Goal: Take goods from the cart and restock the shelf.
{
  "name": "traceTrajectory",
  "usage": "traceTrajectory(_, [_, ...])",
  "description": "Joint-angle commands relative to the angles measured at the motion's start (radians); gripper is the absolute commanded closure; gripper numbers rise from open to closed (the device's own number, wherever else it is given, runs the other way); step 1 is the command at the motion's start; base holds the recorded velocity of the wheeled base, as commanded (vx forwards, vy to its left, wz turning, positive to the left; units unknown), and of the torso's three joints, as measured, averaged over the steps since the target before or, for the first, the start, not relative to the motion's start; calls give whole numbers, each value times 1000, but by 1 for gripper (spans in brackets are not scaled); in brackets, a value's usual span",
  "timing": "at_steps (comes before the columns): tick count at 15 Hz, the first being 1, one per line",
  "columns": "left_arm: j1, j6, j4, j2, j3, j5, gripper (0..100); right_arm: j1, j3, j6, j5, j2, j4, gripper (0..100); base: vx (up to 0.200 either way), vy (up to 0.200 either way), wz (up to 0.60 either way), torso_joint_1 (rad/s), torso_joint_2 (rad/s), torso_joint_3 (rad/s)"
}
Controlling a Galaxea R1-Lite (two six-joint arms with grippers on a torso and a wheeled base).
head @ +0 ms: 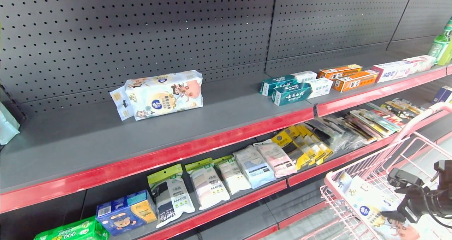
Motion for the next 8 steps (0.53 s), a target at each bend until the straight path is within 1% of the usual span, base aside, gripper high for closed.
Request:
traceTrajectory(1, [0,0,0,1,-2,0,0,10,-24,-1,-2,45,-1,0,0,0,0,0,0,0])
traceTrajectory(8, [0,0,0,1,0,0,0,57,-28,-1,-5,78,13,0,0,0,0,0,0,0])
